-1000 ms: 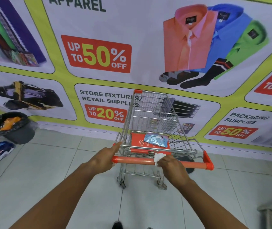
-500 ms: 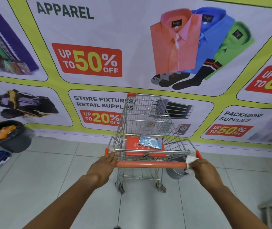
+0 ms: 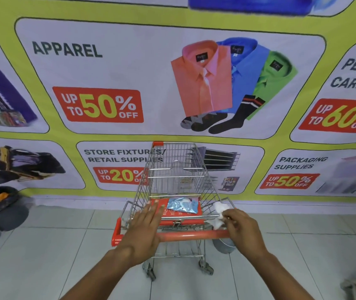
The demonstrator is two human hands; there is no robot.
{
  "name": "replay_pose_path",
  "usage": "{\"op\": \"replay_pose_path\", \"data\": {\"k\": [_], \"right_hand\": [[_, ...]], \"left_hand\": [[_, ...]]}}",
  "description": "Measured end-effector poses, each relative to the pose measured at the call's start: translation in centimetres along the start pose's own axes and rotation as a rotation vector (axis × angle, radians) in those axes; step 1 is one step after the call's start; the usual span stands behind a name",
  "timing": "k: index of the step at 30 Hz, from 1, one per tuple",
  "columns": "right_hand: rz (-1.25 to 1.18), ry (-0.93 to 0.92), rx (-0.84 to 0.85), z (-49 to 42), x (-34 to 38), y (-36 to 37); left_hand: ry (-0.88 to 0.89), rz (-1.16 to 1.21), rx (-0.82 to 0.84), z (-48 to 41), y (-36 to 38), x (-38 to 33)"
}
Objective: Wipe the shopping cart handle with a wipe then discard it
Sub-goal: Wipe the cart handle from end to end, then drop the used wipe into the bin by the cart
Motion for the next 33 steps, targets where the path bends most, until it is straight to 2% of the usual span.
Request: {"op": "replay_pose_path", "data": {"k": [8, 11, 16, 22, 27, 30, 33], "right_hand": [[-0.182, -0.203, -0.01, -2.4, 6.2, -2.5], [-0.194, -0.24, 0.005, -3.5, 7.1, -2.8], [-0.082, -0.189, -0.036, -5.9, 4.2, -2.7], [0.074, 0.095, -0.129, -7.8, -6.4, -4.6], [0.241, 0.269, -0.012, -8.7, -18.6, -3.3], [0.226, 0.333, 0.088, -9.8, -27.2, 0.5], [0.2, 0.372, 0.215, -11.3, -35.2, 6.2]], "left_hand": [[0.18, 0.322, -0.185, -2.9, -6.2, -10.4], [0.194, 0.343, -0.228, -4.2, -6.9, -11.2], [0.223, 0.279, -0.169, -7.3, -6.0, -11.7], [0.3, 0.2, -0.052, -14.3, -1.9, -14.8], [0.347, 0.265, -0.019, -20.0, 2.0, -18.5], [0.36, 0.241, -0.015, -26.0, 5.1, -20.4], [0.343, 0.138, 0.083, -33.8, 9.6, -22.1]]}}
Point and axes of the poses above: each hand's wrist, its own z-axis away from the middle knuckle, its own y-axis out of the palm, x = y × z, the point moved 10 cm from there along -z, towards the middle knuckle, and after that the axes turned 2 degrees about x, right-handed, at the moved point
